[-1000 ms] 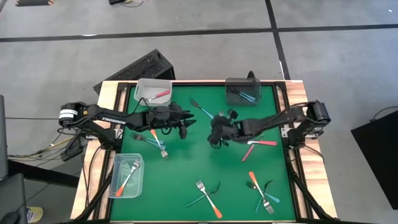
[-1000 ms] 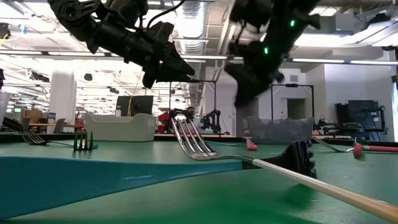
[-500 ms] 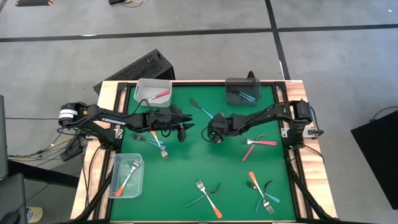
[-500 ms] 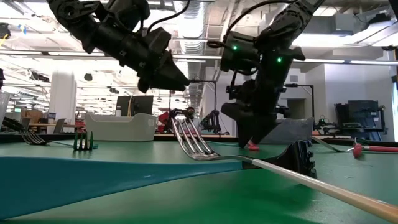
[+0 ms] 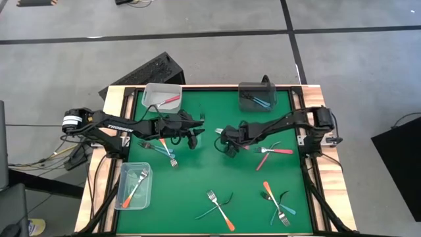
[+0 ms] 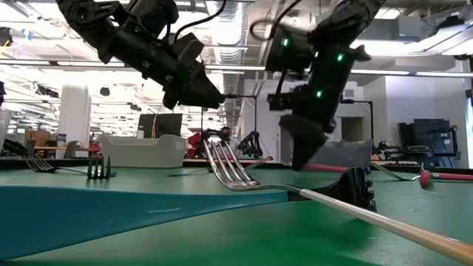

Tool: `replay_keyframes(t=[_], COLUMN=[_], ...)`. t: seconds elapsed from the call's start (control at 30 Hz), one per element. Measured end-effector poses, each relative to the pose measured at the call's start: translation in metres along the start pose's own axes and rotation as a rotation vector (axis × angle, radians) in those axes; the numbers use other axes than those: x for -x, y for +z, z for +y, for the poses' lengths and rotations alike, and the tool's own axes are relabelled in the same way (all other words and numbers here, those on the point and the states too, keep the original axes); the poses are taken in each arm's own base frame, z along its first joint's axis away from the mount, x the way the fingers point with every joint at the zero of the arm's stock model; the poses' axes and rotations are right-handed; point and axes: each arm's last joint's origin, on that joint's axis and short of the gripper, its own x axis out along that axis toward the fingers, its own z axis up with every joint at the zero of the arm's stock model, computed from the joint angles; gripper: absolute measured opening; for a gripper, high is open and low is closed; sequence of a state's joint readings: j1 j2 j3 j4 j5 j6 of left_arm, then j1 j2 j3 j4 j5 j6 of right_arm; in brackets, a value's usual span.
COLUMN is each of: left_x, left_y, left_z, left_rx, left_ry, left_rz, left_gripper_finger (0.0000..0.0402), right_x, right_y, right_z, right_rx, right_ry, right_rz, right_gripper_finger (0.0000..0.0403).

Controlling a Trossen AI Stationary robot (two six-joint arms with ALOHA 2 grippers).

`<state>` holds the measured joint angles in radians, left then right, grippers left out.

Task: Sort silverware by color (type)
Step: Put the pink fork into the white bin

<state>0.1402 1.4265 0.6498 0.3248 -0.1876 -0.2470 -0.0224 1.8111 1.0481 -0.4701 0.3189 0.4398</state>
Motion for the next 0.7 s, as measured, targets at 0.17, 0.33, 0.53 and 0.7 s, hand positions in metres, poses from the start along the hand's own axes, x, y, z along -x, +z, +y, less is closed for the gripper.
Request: replay_keyframes(t=[0.17, 0.33, 0.53, 0.7], left_x=[0.000, 0.000, 0.003, 0.010], left_y=[0.000, 0.001, 0.004, 0.000], left_z=[-0.002, -0.002, -0.016, -0.042], left_rx=[0.000, -0.001, -0.258, -0.538], left_ry=[-0.044, -0.049, -0.134, -0.224], left_rz=[0.010, -0.003, -0.064, -0.132], left_gripper_finger=[0.0134, 0.0134, 0.0134, 0.0138], right_x=[0.031, 0.056, 0.069, 0.078], right_y=[-0.001, -0.009, -0.010, 0.000], right_z=[0.015, 0.035, 0.045, 0.032], right_rx=[0.170, 0.341, 0.313, 0.101], right_ry=[-0.056, -0.208, -0.158, 0.022], right_rz=[-0.138, -0.296, -0.373, -0.342], right_gripper_finger=[0.0049, 0.0049, 0.0049, 0.0049])
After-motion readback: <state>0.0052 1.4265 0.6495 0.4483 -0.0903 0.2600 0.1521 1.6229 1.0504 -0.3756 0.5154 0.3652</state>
